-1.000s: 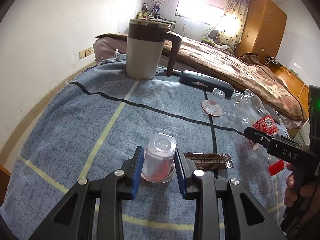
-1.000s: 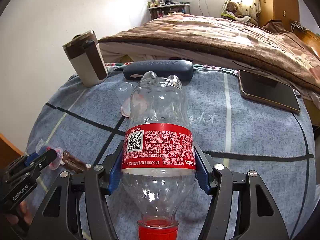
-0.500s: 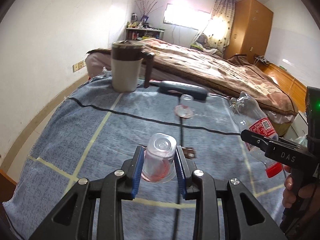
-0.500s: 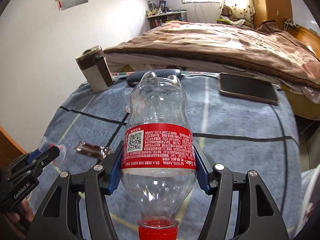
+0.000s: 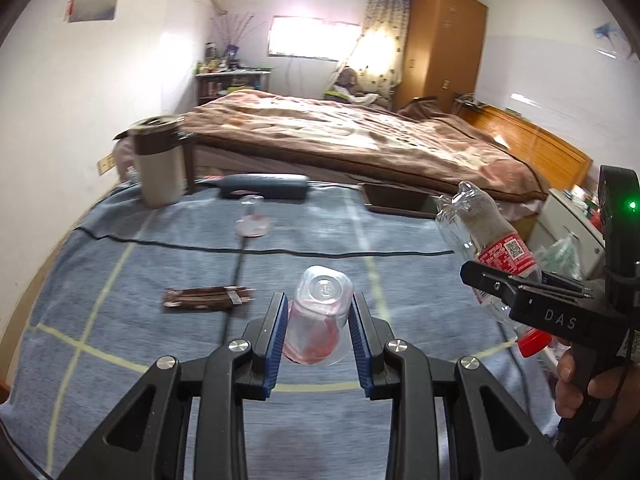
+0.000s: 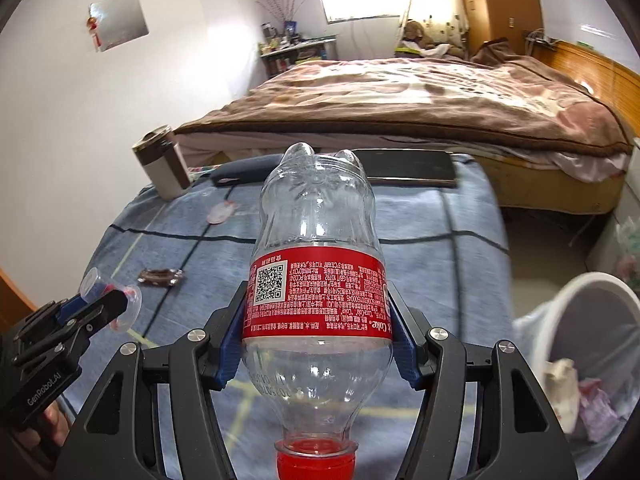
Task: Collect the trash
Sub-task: 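Carry the bottle and cup over the wastebasket and open both tools to drop them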
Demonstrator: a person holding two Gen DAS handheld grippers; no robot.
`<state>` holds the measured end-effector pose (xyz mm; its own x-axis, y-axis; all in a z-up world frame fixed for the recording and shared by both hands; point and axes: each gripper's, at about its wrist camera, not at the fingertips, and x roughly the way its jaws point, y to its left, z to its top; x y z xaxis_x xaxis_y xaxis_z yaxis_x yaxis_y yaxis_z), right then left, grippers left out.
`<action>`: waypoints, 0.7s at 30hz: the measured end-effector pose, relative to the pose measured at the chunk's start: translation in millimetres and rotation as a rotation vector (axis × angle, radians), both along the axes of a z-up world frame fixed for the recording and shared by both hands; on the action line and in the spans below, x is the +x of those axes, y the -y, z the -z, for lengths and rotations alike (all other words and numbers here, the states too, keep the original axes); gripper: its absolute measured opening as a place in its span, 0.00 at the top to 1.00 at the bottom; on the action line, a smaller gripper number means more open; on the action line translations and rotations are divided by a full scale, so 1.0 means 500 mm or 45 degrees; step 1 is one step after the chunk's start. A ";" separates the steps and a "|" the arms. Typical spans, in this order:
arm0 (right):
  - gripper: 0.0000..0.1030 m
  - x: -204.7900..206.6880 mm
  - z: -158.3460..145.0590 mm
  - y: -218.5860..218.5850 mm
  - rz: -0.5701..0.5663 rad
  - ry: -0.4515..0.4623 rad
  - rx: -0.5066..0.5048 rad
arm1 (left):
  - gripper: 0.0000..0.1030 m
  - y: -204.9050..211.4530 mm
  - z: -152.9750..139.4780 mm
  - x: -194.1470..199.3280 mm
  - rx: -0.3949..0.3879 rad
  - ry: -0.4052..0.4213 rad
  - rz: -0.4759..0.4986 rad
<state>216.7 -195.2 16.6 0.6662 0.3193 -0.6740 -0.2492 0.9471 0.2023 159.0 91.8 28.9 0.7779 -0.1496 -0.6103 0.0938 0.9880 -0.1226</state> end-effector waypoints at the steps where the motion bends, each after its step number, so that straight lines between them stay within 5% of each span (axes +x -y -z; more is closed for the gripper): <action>1: 0.39 -0.005 -0.001 0.014 0.018 0.005 -0.003 | 0.69 0.014 -0.003 0.000 0.001 0.005 0.016; 21: 0.39 -0.081 -0.008 0.270 0.330 0.015 -0.053 | 0.69 0.332 -0.007 -0.012 -0.017 -0.001 0.394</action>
